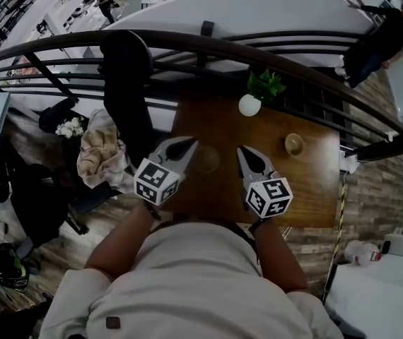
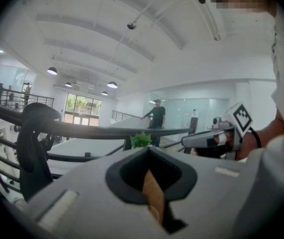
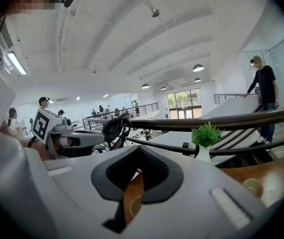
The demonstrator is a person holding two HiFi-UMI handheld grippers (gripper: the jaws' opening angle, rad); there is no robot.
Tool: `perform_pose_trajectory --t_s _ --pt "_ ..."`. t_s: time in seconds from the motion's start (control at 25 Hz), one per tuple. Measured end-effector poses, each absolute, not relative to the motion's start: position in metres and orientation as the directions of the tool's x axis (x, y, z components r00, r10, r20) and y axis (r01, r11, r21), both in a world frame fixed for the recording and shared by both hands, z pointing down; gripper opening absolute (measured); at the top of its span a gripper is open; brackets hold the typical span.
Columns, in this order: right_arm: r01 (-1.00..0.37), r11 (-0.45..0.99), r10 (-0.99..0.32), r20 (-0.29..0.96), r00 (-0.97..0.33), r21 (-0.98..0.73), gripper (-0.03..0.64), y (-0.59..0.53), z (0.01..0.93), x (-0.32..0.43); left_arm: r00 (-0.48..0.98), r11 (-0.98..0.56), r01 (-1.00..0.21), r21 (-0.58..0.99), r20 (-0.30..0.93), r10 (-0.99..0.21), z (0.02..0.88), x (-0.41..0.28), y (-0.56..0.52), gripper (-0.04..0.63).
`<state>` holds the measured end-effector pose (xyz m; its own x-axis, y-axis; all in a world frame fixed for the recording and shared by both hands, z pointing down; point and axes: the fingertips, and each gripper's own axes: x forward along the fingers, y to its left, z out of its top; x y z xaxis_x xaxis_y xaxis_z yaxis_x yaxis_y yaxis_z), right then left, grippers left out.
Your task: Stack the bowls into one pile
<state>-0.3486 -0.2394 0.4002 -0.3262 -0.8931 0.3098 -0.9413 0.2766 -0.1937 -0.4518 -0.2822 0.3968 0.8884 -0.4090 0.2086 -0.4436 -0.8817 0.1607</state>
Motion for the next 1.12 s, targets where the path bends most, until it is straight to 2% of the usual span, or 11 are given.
perform_pose_trajectory --t_s 0.52,1.12 --pt "-0.919 0.327 -0.839 0.38 -0.39 -0.221 0.018 -0.285 0.443 -0.361 0.84 -0.826 -0.527 0.198 0.266 -0.473 0.439 -0.482 -0.328 0.005" --pt "-0.893 0.313 -0.729 0.522 -0.444 -0.323 0.082 -0.316 0.548 -0.336 0.799 -0.775 -0.571 0.27 0.398 -0.451 0.53 -0.472 -0.349 0.005"
